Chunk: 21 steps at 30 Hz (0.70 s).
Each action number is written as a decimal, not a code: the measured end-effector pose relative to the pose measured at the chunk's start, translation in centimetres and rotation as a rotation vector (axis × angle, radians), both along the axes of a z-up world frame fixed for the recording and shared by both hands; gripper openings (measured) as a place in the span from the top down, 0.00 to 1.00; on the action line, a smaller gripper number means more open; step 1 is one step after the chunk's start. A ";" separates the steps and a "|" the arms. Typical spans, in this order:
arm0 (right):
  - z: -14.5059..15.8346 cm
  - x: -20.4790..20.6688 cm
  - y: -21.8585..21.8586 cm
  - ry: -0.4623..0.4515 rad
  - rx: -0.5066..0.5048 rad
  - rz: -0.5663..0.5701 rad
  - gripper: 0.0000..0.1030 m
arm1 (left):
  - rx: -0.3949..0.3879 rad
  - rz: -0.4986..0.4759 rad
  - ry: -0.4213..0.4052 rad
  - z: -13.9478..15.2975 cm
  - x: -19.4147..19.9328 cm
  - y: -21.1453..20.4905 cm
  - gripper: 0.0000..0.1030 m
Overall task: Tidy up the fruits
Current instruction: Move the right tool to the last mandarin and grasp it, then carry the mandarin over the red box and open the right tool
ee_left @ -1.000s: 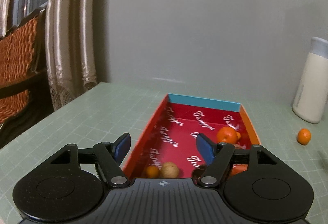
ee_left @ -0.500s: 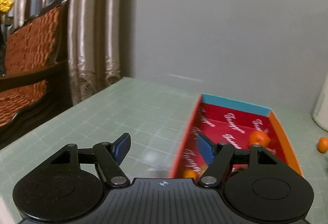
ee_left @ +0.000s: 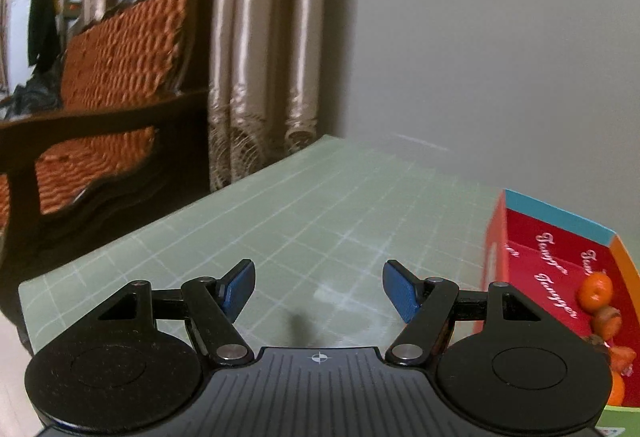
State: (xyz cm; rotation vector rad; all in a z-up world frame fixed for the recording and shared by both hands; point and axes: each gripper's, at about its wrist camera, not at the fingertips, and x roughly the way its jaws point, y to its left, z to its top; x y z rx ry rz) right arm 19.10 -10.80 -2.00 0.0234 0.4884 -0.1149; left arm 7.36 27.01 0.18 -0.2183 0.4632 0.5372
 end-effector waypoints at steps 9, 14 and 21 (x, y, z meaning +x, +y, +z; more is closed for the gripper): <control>-1.2 2.0 0.1 0.055 -0.020 -0.007 0.56 | -0.015 0.003 0.000 -0.4 -0.3 1.2 0.32; -1.1 2.3 0.2 0.062 -0.005 0.008 0.66 | -0.017 0.003 -0.005 -0.2 -0.7 1.2 0.32; 0.1 0.5 0.9 0.036 -0.006 0.038 0.66 | -0.010 -0.006 -0.004 0.1 -1.0 0.9 0.32</control>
